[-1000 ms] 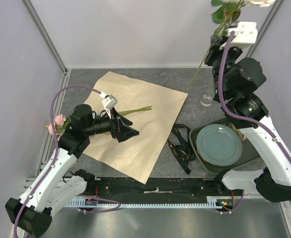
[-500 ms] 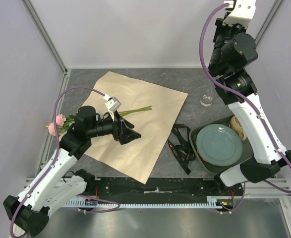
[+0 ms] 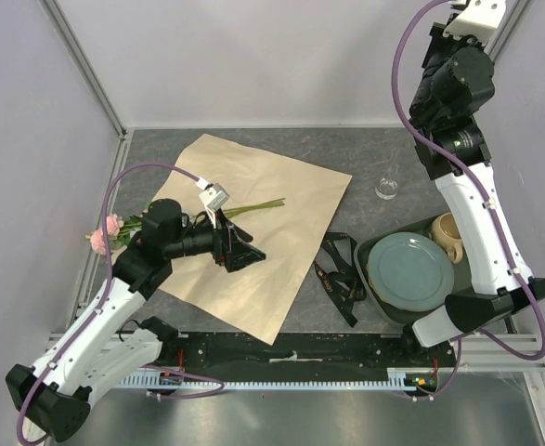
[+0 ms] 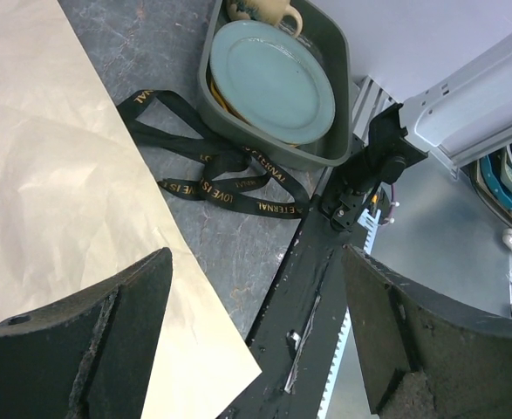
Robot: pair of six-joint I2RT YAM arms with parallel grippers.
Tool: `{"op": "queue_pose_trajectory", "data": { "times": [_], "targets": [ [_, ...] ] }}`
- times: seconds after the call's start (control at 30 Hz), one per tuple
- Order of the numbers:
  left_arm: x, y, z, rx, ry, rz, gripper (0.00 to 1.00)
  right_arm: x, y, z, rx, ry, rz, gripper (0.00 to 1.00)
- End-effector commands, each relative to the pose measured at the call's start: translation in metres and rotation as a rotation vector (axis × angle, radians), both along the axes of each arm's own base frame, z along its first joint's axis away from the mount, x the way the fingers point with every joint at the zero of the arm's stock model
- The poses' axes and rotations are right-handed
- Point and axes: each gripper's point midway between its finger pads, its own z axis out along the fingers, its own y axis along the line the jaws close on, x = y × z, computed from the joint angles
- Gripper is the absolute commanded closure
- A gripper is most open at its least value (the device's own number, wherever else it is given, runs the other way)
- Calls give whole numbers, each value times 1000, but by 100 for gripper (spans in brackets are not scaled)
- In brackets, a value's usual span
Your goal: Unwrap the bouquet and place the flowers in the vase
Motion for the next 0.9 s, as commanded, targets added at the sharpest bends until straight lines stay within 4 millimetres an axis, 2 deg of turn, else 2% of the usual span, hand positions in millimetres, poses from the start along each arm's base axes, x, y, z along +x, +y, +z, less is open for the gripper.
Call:
{"op": "queue_pose_trajectory", "data": {
  "times": [0.0, 0.13, 0.47, 0.87],
  "targets": [
    [5, 0, -1, 15, -31, 10, 16, 8, 1, 8, 35, -53, 43, 100],
    [6, 0, -1, 17, -29, 13, 16, 15, -1, -5, 30, -15, 41, 100],
    [8, 0, -4, 23, -18, 14, 16, 15, -7, -14, 34, -2, 44, 100],
    [8, -1, -5, 24, -12, 11, 16, 24, -12, -51, 47, 57, 56, 100]
  ]
}}
